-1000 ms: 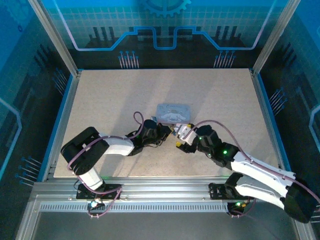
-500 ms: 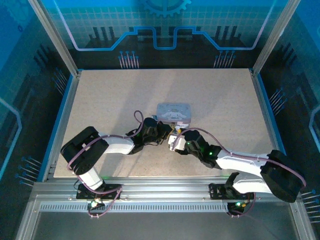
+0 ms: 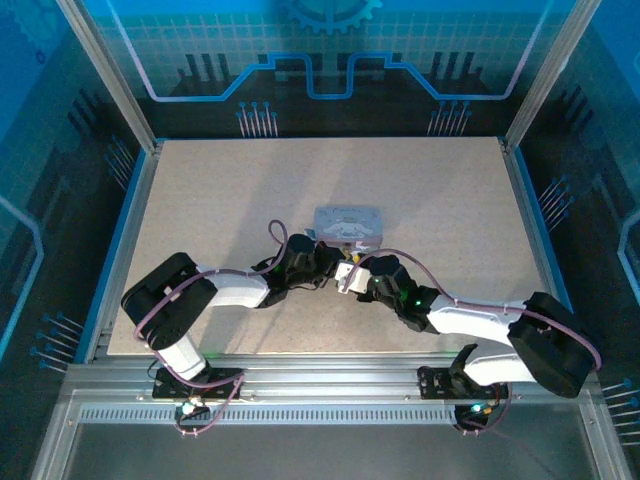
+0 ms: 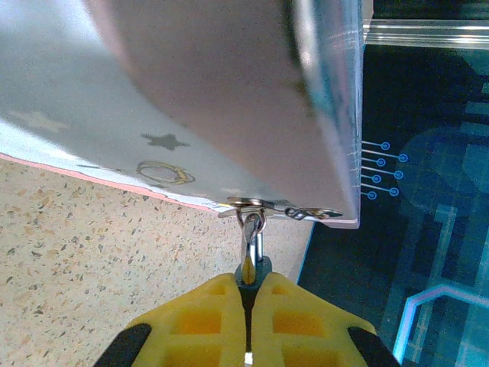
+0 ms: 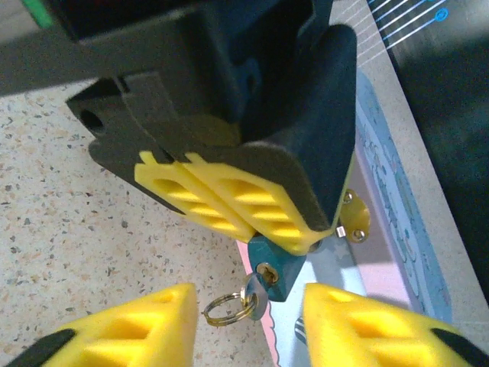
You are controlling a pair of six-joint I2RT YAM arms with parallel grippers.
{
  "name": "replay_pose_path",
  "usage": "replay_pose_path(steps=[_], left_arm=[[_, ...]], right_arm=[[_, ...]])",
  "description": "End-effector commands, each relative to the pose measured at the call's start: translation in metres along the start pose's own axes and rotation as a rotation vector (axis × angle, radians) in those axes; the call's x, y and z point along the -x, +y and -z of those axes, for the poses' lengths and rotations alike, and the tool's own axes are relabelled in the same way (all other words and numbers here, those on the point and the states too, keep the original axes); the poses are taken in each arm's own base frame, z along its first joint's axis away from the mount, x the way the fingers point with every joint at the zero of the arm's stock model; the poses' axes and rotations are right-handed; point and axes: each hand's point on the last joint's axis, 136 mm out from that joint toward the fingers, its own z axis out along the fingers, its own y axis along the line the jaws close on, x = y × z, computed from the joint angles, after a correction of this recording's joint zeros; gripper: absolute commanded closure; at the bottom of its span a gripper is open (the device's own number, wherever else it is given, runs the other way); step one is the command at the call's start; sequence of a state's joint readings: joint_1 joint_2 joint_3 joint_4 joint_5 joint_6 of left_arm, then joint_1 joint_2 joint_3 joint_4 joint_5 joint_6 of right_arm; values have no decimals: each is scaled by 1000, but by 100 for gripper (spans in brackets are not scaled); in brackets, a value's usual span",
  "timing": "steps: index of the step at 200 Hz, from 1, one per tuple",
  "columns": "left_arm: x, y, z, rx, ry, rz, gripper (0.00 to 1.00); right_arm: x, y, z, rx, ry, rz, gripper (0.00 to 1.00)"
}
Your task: Unlock the padlock with the key
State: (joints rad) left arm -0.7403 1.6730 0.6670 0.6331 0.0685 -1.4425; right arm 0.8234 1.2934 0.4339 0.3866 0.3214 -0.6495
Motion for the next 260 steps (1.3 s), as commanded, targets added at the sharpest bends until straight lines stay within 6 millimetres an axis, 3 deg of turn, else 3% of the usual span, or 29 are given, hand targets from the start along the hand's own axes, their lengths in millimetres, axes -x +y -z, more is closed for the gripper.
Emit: replay_pose_path(steps=[1, 26, 109, 167, 260], left_arm=[[1, -32, 2, -86, 14, 5, 100], [0, -32, 2, -86, 15, 5, 100], [-2, -33, 0, -82, 25, 3, 100], [-1, -33, -1, -82, 24, 3, 100], [-2, -32, -1, -80, 26, 4, 100]], right_arm=[[12, -16, -4, -40, -32, -25, 64], [11, -18, -6, -50, -28, -29, 71], [14, -23, -10, -55, -34, -41, 80], [9, -28, -13, -80, -9, -54, 100], [28, -44, -8, -98, -69, -259, 100]])
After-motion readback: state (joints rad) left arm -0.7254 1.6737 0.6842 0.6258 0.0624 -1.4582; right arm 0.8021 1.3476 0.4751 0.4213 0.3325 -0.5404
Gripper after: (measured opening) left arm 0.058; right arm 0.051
